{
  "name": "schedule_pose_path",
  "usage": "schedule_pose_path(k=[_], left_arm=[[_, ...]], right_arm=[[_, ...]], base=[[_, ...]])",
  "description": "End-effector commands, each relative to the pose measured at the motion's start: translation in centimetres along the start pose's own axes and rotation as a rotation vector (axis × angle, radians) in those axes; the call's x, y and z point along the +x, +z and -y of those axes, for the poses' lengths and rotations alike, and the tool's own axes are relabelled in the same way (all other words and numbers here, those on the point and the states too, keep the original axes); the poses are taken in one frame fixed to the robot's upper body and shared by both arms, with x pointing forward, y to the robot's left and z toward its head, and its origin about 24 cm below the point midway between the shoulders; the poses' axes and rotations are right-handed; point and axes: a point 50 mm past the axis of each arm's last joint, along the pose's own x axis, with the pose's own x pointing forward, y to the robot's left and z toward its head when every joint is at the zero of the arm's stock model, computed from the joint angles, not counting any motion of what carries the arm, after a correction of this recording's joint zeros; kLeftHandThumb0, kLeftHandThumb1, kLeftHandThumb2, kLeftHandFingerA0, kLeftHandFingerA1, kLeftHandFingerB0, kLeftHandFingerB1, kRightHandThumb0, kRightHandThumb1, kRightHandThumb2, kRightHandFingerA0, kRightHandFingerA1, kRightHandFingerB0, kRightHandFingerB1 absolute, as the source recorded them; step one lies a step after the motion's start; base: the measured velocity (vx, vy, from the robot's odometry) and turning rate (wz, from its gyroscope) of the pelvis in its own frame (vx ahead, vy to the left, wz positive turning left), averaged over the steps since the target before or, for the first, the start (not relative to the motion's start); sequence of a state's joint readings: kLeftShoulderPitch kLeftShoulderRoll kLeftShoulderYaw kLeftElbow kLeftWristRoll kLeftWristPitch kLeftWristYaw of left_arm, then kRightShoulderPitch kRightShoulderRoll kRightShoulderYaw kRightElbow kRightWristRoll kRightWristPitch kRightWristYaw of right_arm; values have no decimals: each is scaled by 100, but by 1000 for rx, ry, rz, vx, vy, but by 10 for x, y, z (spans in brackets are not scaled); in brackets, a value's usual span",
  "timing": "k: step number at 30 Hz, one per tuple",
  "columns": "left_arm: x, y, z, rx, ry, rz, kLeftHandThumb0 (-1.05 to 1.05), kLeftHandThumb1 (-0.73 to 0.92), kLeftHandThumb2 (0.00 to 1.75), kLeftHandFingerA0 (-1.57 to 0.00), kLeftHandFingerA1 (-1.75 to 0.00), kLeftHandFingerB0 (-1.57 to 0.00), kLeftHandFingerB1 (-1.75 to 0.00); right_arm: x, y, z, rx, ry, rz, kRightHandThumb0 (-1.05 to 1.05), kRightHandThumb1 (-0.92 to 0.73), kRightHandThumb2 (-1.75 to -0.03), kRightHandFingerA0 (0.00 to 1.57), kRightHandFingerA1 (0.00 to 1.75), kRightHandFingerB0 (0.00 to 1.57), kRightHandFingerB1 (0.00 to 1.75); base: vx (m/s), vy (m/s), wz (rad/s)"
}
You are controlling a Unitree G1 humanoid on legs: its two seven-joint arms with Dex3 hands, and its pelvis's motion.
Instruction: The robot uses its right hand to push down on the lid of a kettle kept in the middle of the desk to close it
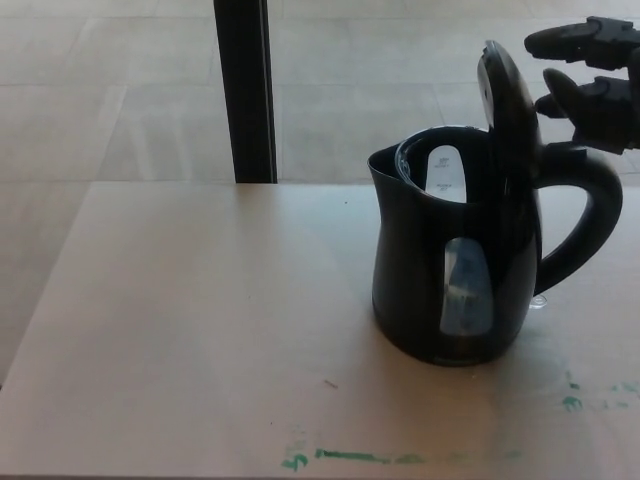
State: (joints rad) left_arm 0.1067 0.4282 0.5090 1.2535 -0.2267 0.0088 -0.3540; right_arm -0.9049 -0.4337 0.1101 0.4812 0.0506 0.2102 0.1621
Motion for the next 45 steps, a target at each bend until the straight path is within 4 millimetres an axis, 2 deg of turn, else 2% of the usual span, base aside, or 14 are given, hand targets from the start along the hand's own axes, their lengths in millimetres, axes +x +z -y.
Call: schedule_pose_path(k=[1,17,18,19,21,23,29,30,33,34,38,39,40,45], left_arm=[[-4,0,-9,-2,15,3,-88,90,64,-52,-45,-39,-39],[-5,-1,-13,-6,27,-1,-83,91,68,-49,-48,-39,-41],[-5,0,-13,22,21,2,-80,72,108,-44,-58,-35,-53],[-5,1,-12,34,12,2,-83,92,68,-50,-45,-37,-40],[-5,1,-11,42,11,2,-84,92,68,-52,-46,-39,-40],[-5,1,-11,42,15,3,-81,72,109,-43,-57,-31,-51],[-5,2,-12,7,15,3,-82,71,108,-43,-57,-33,-52],[-4,6,-12,-14,16,11,-85,89,67,-48,-46,-39,-40],[-4,6,-10,22,13,13,-86,91,67,-51,-46,-41,-39],[-4,7,-10,26,9,17,-83,70,109,-46,-59,-35,-52],[-4,9,-12,46,14,20,-85,92,68,-54,-47,-40,-40],[-4,9,-12,17,7,18,-82,71,108,-42,-57,-33,-51],[-4,9,-12,14,5,18,-85,90,67,-48,-46,-39,-40],[-4,16,-12,44,6,24,-83,92,67,-51,-47,-36,-39]], right_arm=[[7,2,-1,-68,26,-20,-68,-78,-63,60,54,48,42],[14,22,-51,-364,229,99,-69,-78,-63,60,56,56,43],[12,23,-61,-427,269,77,-76,-64,-81,57,58,50,47],[10,23,-67,-457,286,100,-69,-77,-63,60,51,56,43],[8,22,-73,-463,302,116,-69,-77,-63,63,54,57,45],[4,12,-79,-441,334,104,-66,-77,-63,64,56,54,43],[-2,-8,-87,-501,377,43,-66,-76,-63,60,53,53,43],[-4,-17,-90,-534,397,14,-64,-75,-63,58,50,52,44],[-6,-28,-93,-642,432,-3,-62,-76,-63,56,54,50,43],[-7,-31,-96,-734,467,6,-61,-79,-63,54,55,47,42],[-11,-35,-108,-916,535,50,-63,-81,-63,56,59,47,41],[-12,-37,-112,-980,542,71,-63,-81,-64,56,60,48,41],[-13,-37,-113,-994,544,80,-61,-79,-63,57,62,51,42],[-17,-41,-138,-1145,599,171,-63,-79,-63,50,60,48,44]], base=[[0,0,0],[0,0,0],[0,0,0],[0,0,0],[0,0,0],[0,0,0],[0,0,0],[0,0,0],[0,0,0],[0,0,0],[0,0,0],[0,0,0],[0,0,0],[0,0,0]])
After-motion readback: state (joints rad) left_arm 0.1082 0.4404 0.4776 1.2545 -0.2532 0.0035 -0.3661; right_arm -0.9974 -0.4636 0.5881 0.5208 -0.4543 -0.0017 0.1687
